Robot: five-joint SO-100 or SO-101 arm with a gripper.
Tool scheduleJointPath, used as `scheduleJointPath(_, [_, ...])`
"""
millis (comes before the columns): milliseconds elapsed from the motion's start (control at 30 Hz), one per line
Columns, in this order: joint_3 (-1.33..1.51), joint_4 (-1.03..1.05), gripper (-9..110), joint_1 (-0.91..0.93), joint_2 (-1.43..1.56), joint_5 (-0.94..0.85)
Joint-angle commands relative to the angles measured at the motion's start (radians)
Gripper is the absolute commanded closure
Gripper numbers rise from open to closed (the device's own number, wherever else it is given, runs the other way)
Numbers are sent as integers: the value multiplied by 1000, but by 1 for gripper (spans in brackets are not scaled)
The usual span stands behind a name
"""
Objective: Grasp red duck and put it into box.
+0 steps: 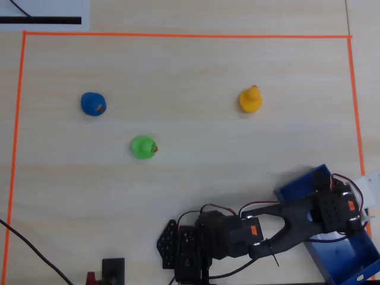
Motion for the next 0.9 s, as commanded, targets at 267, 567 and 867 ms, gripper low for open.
scheduleJointPath(267, [-49, 117, 101, -477, 382, 225])
scheduleJointPath(567, [732, 97, 101, -1183, 1098, 232])
scheduleJointPath(867, [1371, 202, 101, -1385, 1683, 92])
